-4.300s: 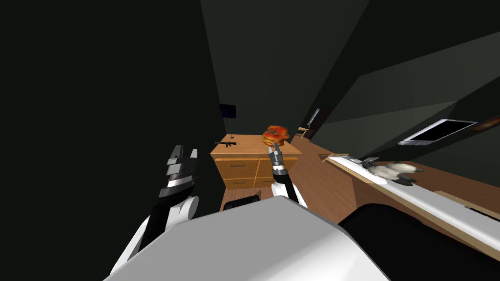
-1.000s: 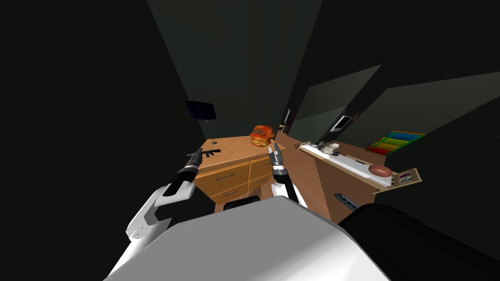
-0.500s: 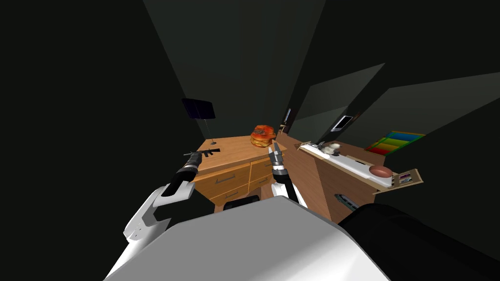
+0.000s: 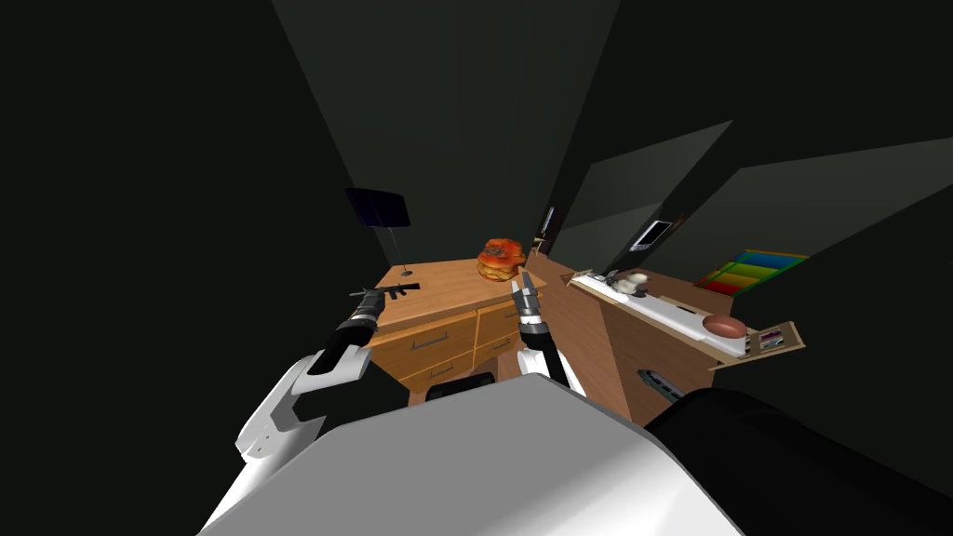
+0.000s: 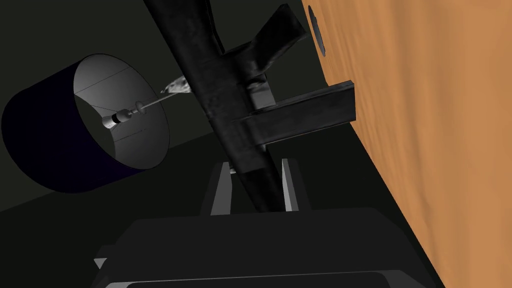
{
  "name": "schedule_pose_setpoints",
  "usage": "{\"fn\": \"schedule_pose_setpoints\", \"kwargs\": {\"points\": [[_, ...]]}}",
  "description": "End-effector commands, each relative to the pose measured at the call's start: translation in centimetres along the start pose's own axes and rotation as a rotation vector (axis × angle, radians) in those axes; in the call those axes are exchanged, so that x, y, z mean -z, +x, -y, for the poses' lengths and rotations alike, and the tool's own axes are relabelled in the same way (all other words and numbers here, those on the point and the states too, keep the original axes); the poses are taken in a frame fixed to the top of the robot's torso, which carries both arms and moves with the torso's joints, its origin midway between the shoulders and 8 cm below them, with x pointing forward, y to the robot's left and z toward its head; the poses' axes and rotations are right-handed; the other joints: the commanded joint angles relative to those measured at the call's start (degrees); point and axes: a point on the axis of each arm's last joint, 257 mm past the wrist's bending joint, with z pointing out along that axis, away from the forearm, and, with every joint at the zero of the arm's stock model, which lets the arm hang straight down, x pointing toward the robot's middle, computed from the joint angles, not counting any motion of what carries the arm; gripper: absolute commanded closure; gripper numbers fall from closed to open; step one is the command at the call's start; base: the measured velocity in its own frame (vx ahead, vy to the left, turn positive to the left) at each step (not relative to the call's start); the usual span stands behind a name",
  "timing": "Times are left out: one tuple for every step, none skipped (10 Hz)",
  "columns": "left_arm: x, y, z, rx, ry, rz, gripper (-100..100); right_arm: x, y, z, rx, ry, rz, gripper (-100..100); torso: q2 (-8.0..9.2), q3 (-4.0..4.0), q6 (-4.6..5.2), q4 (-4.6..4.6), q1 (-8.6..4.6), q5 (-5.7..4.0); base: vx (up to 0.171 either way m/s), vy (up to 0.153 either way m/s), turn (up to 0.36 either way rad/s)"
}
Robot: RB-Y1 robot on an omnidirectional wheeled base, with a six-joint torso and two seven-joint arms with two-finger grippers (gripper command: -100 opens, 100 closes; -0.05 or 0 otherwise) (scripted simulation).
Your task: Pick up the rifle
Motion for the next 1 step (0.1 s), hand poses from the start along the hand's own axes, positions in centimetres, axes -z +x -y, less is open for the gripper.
{"fn": "schedule_pose_setpoints", "kwargs": {"points": [[0.0, 0.0, 0.0, 0.0, 0.0, 0.0, 0, 0.0, 0.0, 0.0, 0.0, 0.0, 0.0, 0, 0.0, 0.0, 0.0, 0.0, 0.0, 0.0, 0.0, 0.0, 0.0]]}}
